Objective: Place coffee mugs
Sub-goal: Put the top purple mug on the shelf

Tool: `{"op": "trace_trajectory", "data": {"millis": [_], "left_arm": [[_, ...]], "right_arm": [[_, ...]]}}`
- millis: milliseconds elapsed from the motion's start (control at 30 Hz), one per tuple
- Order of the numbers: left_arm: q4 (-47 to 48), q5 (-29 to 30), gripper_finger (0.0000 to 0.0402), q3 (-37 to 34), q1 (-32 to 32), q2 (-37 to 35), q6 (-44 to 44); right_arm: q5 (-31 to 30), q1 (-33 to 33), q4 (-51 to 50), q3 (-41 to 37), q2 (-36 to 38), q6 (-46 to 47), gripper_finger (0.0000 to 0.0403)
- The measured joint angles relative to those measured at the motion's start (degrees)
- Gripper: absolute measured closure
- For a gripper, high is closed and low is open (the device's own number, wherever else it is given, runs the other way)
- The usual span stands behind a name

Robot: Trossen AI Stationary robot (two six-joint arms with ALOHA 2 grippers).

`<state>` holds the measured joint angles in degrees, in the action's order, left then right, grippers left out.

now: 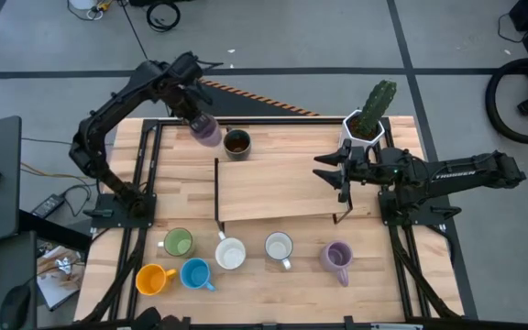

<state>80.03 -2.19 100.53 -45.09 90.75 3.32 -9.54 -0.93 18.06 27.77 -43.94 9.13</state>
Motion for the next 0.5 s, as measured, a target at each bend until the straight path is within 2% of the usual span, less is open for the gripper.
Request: {"op": "trace_trajectory", "data": {"millis": [267,500], "left_arm": [[5.6,-1.0,0.0381,11.4,6.7,0.9,-4.1],[7.7,-2.1,0.0381,14.7,15.9,4.6,-8.3]], "right_arm": [[0.2,0.0,-2.7,3.3,0.0,-0.2,0.0199],[0.2,-0.1,-4.0,5.1,0.0,-1.8,0.0199]]}}
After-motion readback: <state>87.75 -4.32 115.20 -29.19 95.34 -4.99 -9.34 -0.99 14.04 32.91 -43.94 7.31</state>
